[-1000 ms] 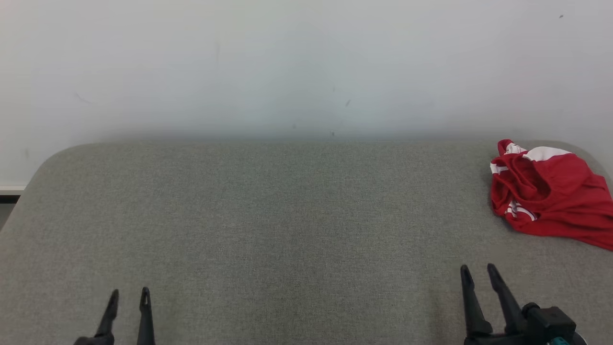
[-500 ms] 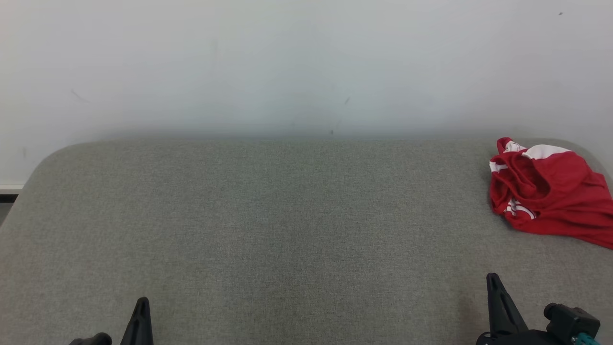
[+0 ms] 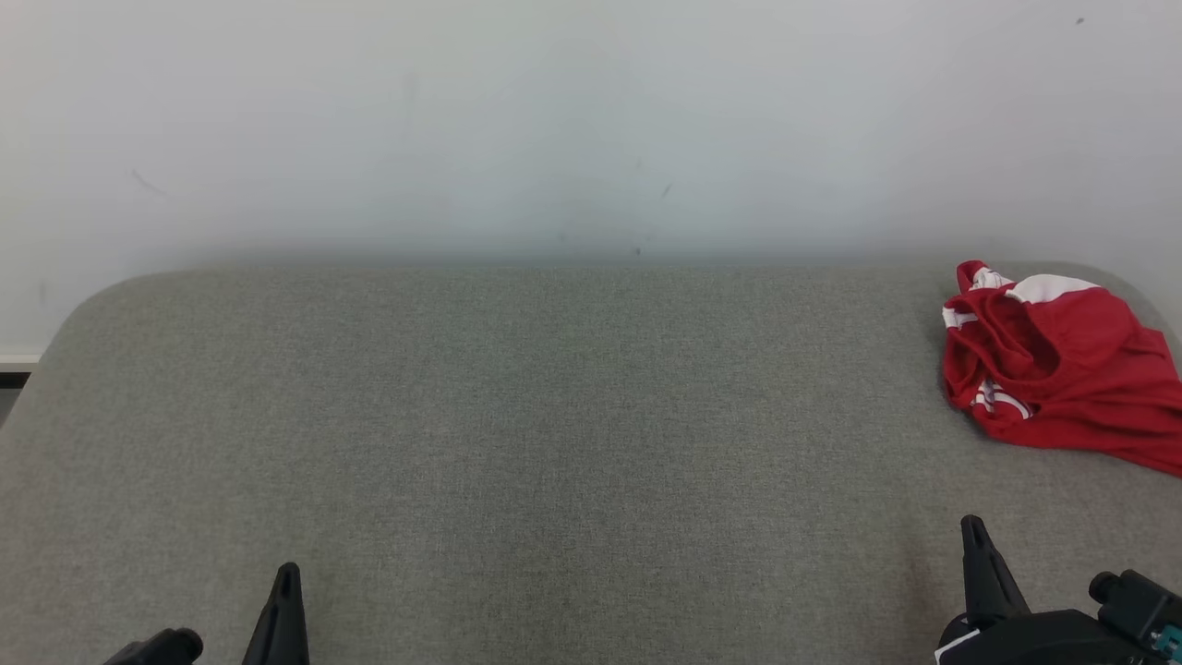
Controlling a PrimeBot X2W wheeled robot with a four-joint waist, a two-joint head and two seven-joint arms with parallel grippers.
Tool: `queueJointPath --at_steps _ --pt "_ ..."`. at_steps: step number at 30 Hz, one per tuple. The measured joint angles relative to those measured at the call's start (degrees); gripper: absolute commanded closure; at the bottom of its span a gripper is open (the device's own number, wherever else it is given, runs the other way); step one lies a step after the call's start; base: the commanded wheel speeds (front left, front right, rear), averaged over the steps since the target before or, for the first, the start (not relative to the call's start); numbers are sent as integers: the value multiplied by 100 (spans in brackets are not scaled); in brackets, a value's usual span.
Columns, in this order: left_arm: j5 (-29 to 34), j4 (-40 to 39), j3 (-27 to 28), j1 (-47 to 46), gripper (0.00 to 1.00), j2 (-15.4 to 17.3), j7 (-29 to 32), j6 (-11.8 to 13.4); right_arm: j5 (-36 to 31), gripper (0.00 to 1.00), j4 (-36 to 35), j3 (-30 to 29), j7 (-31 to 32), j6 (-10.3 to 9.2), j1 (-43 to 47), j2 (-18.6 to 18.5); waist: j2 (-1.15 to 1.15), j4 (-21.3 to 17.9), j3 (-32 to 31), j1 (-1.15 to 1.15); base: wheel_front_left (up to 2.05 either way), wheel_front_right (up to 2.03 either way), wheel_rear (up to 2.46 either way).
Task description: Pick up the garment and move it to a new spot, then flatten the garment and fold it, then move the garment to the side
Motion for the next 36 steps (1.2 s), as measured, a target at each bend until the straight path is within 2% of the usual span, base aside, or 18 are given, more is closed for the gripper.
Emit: queueJointPath --at_steps 20,36 --pt "-1416 210 152 -233 100 -278 75 -380 1551 100 97 -361 588 0 -240 0 0 -28 51 0 0 0 0" --pt "-2318 358 244 -433 100 -460 125 -589 2506 100 176 -584 956 0 -452 -1 0 -50 89 0 0 0 0"
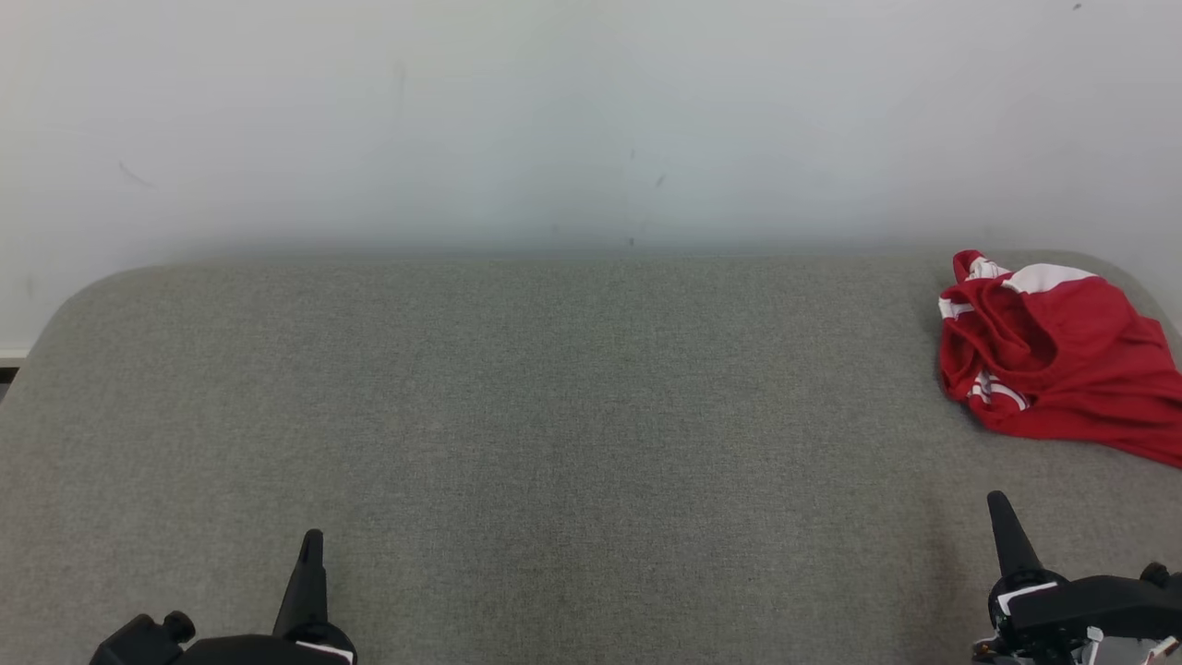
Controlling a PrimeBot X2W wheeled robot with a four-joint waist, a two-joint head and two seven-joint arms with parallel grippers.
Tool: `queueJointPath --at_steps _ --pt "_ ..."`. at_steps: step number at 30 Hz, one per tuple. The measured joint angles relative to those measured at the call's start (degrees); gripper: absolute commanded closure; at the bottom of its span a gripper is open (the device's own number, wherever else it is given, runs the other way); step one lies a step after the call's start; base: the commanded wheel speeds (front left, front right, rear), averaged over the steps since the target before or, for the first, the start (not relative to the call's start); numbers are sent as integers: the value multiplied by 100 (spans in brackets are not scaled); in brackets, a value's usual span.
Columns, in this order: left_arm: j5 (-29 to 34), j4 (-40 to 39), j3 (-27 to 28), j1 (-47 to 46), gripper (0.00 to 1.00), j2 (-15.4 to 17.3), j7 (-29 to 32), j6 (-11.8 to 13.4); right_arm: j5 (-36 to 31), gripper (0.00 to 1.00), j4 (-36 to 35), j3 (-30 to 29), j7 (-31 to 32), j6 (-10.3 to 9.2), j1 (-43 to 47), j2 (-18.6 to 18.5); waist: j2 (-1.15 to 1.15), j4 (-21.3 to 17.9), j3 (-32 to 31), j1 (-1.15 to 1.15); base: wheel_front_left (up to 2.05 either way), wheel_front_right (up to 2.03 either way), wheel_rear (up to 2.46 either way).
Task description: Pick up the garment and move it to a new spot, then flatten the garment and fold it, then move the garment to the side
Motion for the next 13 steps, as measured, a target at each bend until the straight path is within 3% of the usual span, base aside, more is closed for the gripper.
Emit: queueJointPath --at_steps 13 --pt "-662 90 75 -127 100 -127 44 -196 739 100 49 -174 283 0 -114 1 0 -19 33 0 0 0 0"
